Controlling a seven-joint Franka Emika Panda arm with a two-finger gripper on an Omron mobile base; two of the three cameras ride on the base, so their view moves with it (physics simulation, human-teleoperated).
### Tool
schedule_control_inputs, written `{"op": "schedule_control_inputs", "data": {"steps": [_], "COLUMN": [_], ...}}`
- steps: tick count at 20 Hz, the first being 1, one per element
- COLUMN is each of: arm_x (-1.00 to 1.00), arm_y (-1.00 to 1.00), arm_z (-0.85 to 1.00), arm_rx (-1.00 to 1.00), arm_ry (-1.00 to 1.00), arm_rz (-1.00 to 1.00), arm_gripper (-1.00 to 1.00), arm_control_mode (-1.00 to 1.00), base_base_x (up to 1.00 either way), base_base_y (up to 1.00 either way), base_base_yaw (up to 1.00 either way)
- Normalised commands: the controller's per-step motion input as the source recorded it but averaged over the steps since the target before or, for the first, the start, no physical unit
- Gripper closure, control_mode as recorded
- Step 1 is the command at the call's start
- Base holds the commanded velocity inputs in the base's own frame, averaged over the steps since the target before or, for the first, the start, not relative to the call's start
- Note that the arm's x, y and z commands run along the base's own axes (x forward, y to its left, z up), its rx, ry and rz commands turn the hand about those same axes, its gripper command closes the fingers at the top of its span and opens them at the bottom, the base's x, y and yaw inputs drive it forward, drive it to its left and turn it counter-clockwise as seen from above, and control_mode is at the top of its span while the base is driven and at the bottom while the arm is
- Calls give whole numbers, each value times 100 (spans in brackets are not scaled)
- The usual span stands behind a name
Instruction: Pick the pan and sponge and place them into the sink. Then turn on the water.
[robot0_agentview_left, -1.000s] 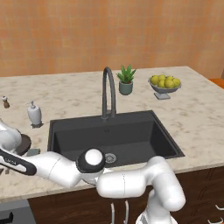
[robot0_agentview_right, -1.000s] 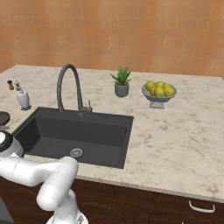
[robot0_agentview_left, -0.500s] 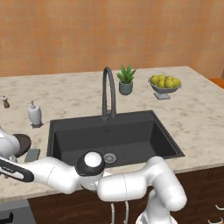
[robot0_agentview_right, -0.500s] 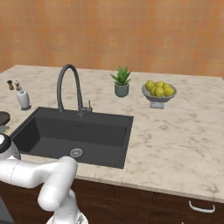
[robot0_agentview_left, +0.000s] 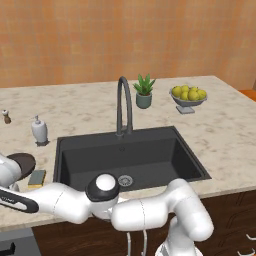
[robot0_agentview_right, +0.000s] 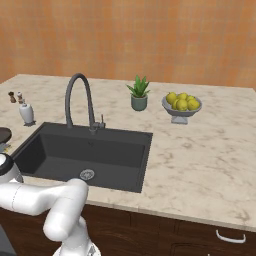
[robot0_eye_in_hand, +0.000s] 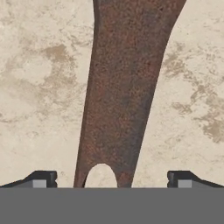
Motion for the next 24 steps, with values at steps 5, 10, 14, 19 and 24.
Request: {"op": "schedule_control_inputs", "data": {"steps": [5, 10, 14, 19, 24], "arm_x": [28, 8, 0, 0, 0], "arm_y": [19, 29, 30, 18, 0], "arm_z": [2, 0, 0, 6, 0], "arm_rx": [-9, -14, -32, -17, 0], "arm_ry": [5, 3, -1, 2, 0], "arm_rz": [0, 0, 0, 0, 0], "arm_gripper": [-100, -100, -100, -100, -100], "arm_control_mode": [-100, -100, -100, -100, -100], "base_base_x": [0, 0, 0, 0, 0], "base_base_y": [0, 0, 0, 0, 0], "base_base_yaw": [0, 0, 0, 0, 0]}}
